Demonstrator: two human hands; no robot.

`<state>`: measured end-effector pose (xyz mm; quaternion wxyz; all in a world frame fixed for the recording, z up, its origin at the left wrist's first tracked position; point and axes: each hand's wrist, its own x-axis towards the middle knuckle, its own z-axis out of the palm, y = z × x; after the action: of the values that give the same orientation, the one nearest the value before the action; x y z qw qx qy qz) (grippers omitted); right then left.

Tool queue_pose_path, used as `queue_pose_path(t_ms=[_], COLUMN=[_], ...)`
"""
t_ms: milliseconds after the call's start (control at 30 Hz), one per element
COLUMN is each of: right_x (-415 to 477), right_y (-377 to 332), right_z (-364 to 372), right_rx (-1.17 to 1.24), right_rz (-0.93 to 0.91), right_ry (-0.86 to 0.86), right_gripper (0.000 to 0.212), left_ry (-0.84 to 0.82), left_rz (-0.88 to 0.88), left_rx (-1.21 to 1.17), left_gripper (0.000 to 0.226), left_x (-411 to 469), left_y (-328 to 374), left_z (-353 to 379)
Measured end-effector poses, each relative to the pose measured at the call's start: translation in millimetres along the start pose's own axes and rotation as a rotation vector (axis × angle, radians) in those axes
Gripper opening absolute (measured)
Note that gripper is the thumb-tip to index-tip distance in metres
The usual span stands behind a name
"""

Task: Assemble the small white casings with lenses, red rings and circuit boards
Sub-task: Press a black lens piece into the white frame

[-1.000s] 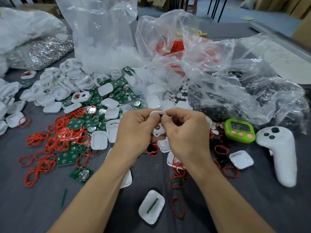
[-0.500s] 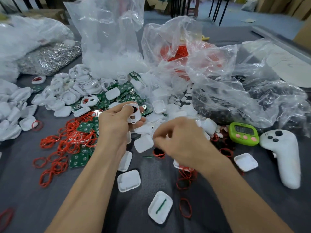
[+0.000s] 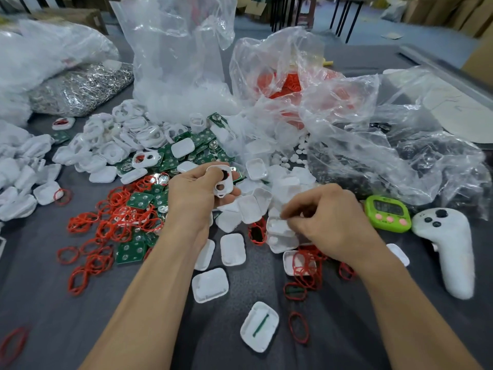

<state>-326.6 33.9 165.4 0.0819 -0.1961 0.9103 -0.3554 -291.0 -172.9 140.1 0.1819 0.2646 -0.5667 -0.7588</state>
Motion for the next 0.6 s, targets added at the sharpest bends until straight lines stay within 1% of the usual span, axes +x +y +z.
queue_pose_path(t_ms=[67, 167, 300, 433, 500, 600], right_x=[-2.1, -5.9, -9.3, -6.0, -5.9, -6.5], right_y=[-2.0, -6.1, -6.5, -8.3, -7.7, -5.3], right_z=[3.3, 13.3, 19.3, 24.5, 26.1, 28.0], right_rx=[-0.063, -0.132, -0.228, -0.377, -0.406, -0.318], right_rz=[0.014, -0.013, -0.13, -0.244, -0.266, -0.277], right_ry=[-0.078, -0.152, -0.088, -0.17, -0.138, -0.04], right_gripper=[0.021, 0.014, 0.025, 0.029, 0.026, 0.022], left_ry=[-0.013, -0.045, -0.07, -0.072, -0.079, -0.093], left_rz=[0.009, 0.026, 0.038, 0.031, 0.026, 0.029], left_rx=[0.012, 0.023, 0.061, 0.084, 0.088, 0.102], left_gripper=[0.022, 0.032, 0.026, 0.027, 0.029, 0.039], left_x=[-0.4, -3.6, -8.3, -11.3, -13.4, -14.9], left_y=[-1.3, -2.6, -3.0, -2.9, -2.6, -2.2], left_z=[0.5, 3.2, 7.1, 10.8, 12.5, 13.2])
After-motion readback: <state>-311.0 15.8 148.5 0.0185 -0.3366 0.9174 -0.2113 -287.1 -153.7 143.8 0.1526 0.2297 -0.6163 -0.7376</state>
